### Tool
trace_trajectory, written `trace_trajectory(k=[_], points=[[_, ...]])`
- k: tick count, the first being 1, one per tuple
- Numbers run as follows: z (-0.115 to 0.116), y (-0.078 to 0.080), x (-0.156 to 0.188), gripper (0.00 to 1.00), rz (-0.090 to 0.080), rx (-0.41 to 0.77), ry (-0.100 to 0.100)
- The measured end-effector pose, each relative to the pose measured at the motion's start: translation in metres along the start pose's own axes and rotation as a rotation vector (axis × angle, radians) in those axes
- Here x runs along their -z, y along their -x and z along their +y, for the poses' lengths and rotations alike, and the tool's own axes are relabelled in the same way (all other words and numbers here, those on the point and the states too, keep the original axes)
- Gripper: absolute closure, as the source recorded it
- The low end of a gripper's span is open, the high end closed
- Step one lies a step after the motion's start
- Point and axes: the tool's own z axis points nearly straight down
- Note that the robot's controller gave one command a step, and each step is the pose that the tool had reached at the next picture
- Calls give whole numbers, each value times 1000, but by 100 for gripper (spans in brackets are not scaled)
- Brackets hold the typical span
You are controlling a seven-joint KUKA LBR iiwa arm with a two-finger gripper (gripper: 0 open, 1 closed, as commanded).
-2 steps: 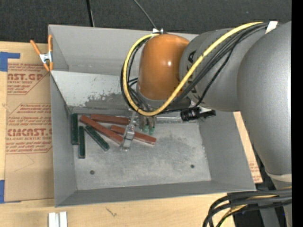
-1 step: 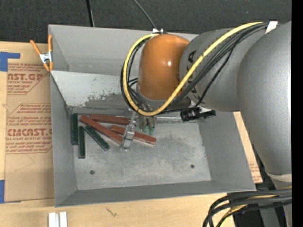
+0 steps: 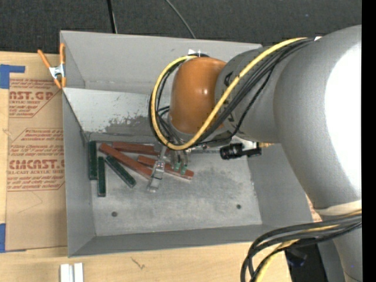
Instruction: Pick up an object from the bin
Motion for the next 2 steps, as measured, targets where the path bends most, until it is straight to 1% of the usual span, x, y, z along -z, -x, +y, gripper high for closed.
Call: trace_trajectory(k=[1, 2], points=[[-1, -2, -53, 0, 6, 34, -4], [6, 13, -74, 0, 10, 31, -5]])
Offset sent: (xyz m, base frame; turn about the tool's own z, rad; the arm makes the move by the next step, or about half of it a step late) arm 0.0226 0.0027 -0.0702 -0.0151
